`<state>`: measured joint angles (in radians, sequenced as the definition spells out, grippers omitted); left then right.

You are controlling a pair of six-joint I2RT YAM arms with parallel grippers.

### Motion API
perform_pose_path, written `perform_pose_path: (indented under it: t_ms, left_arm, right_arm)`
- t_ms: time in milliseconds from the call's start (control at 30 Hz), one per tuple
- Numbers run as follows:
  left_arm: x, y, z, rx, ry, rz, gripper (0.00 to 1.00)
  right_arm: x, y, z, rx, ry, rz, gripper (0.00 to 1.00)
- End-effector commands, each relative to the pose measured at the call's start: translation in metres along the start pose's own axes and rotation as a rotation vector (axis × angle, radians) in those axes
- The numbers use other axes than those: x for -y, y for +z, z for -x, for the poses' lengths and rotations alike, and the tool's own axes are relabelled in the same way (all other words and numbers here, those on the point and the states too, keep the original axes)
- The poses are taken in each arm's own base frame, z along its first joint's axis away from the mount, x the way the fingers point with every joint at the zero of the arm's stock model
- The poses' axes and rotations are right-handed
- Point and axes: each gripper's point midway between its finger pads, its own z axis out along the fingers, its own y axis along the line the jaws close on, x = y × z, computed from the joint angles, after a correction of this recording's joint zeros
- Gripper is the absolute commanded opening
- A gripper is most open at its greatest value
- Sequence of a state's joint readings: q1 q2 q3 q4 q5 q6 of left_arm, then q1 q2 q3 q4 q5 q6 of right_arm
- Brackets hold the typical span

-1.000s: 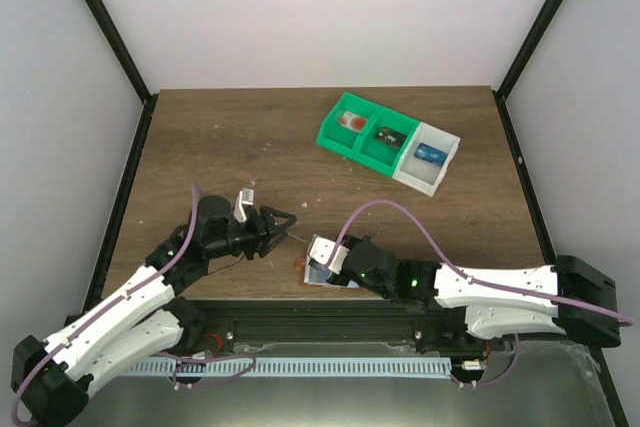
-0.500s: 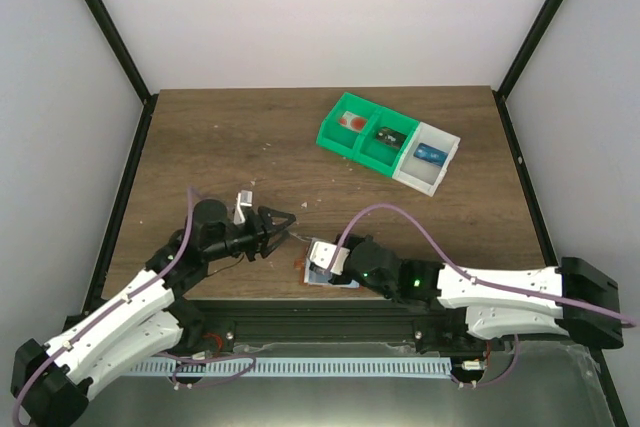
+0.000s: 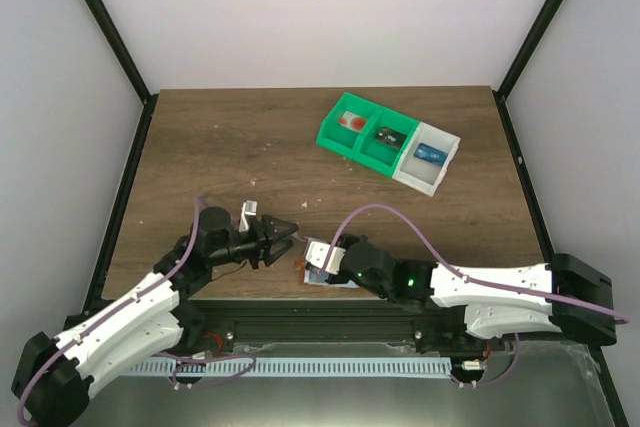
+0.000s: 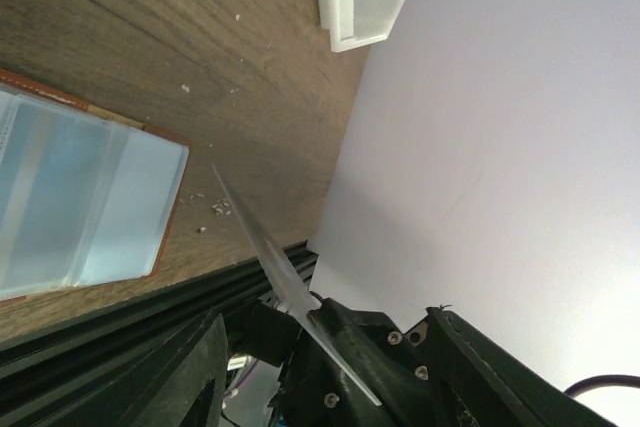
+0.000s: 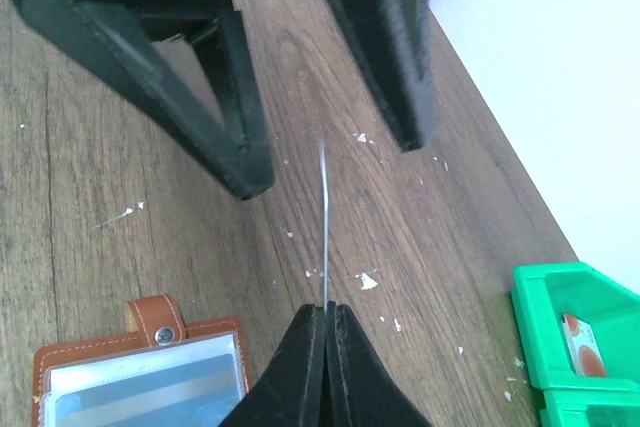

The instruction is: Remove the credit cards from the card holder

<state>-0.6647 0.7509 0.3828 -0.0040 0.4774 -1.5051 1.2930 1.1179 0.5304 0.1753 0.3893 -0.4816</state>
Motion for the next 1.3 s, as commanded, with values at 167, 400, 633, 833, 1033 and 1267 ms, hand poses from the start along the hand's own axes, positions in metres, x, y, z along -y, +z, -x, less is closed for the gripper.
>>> perform_pose_path:
  t_ms: [167, 400, 633, 833, 1033, 1267]
  left_arm:
    - [0.001, 0.006, -0.003, -0.037, -0.024, -0.025, 0.58]
    - [0.005, 0.011, -0.002, -0.046, -0.009, -0.043, 0.4]
    - [0.006, 0.007, -0.001, -0.03, 0.008, -0.049, 0.0]
    - [0.006, 0.004, -0.001, -0.019, 0.038, -0.065, 0.0]
    - [-0.002, 0.002, 0.005, 0.023, 0.131, -0.021, 0.0]
    - [0.009, -0.004, 0.01, 0.074, 0.267, -0.068, 0.0]
  right_arm:
    - [0.014, -0.003, 0.023, 0.057, -0.032, -0.046, 0.0]
    - [0.009, -0.003, 0.034, 0.108, -0.044, -0.018, 0.0]
    - [0.003, -0.003, 0.025, 0.087, -0.008, 0.0, 0.09]
    - [0.006, -0.014, 0.026, 0.11, 0.084, 0.011, 0.35]
    - [0.028, -0.03, 0.037, 0.151, 0.277, -0.034, 0.39]
    - [0.071, -0.026, 0.017, 0.052, 0.762, -0.009, 0.4]
